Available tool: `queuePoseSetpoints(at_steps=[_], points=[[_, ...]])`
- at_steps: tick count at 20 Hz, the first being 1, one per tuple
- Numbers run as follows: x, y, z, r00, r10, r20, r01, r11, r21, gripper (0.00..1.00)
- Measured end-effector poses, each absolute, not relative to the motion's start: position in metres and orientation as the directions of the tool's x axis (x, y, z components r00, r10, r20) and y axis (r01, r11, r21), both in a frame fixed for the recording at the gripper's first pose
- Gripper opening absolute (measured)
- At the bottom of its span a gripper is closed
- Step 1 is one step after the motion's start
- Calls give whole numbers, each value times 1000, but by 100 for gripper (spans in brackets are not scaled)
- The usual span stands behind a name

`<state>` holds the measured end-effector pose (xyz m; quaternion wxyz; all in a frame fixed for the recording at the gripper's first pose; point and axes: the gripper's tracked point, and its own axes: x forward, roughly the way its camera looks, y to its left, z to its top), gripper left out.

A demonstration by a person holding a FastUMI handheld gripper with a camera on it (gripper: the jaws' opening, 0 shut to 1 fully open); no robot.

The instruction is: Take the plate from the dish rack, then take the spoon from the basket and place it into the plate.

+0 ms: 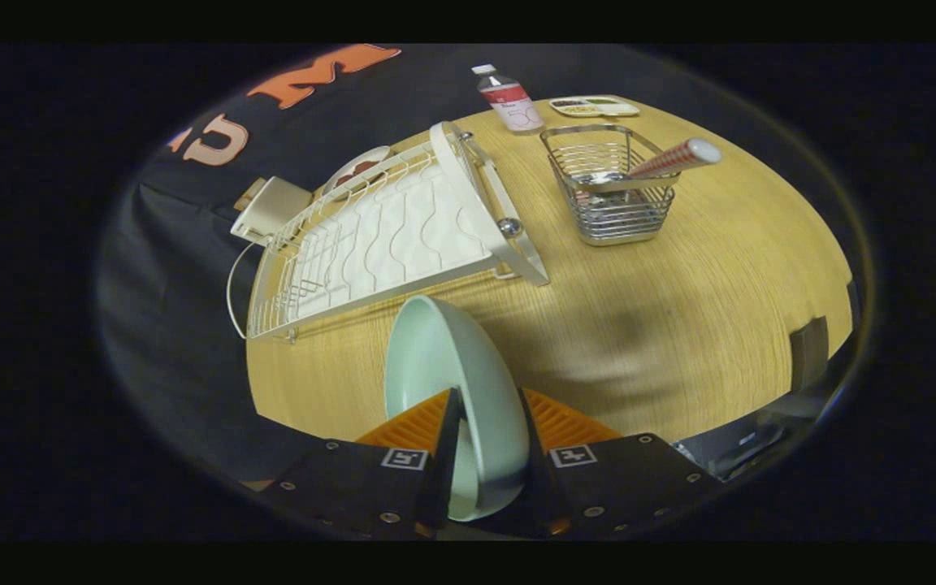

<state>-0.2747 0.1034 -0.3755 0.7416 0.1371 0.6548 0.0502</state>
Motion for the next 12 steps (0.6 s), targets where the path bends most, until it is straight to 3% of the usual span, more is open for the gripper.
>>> queuePoseSetpoints(at_steps=[3,8,12], points=[[-266,97,-373,181,247,-952,99,959,267,57],[-241,85,-361,324,244,-914,108,950,292,69],[-220,53,-355,455,147,-878,97,972,213,92]])
